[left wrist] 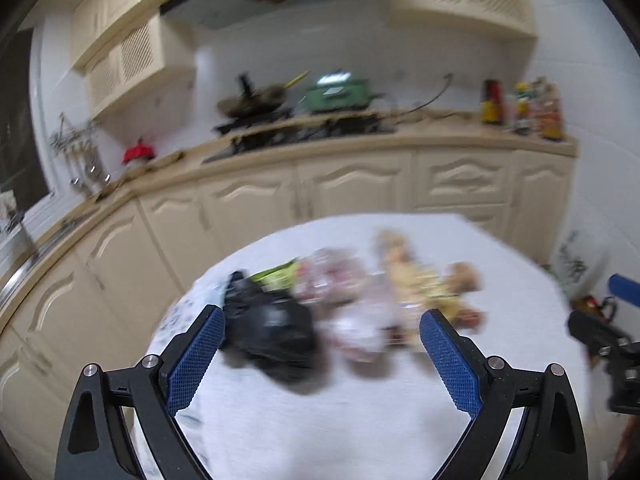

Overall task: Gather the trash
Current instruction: 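Grasp the second black trash bag with the left gripper, then grasp the snack bar packet with the right gripper, then carry the black bag and snack packet to the blue bin and release both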

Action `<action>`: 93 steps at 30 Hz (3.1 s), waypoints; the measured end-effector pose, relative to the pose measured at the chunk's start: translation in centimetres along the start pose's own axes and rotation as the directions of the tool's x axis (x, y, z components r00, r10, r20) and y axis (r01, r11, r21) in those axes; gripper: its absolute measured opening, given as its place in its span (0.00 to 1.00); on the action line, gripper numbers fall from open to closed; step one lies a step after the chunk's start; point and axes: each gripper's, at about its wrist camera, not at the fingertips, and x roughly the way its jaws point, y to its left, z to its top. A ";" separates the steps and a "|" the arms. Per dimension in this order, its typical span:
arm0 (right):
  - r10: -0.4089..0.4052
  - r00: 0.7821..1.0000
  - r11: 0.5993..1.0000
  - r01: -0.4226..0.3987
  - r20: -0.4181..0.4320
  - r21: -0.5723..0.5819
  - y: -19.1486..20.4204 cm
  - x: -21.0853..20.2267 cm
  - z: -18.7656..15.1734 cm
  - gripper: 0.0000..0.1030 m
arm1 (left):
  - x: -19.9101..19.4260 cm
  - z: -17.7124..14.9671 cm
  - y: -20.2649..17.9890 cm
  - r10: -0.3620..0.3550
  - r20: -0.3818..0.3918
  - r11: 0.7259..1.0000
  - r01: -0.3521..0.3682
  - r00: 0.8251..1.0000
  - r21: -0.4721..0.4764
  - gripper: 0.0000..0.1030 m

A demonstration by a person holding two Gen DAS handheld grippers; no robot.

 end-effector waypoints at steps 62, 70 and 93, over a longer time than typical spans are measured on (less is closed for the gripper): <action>-0.085 0.995 0.924 0.099 -0.054 0.369 -27.4 -5.2 -9.3 0.33 | -0.4 1.1 -35.3 -0.489 -0.229 0.764 0.540 0.842 0.354 0.49; -0.086 0.975 0.847 0.179 -0.203 0.501 -35.3 1.7 -16.8 0.36 | 6.9 -1.4 -43.7 -0.406 -0.393 0.734 0.551 0.825 0.397 0.49; -0.120 0.926 0.753 0.321 -0.359 0.575 -42.2 5.4 -25.5 0.48 | 20.5 -5.3 -58.4 -0.281 -0.493 0.705 0.526 0.823 0.475 0.68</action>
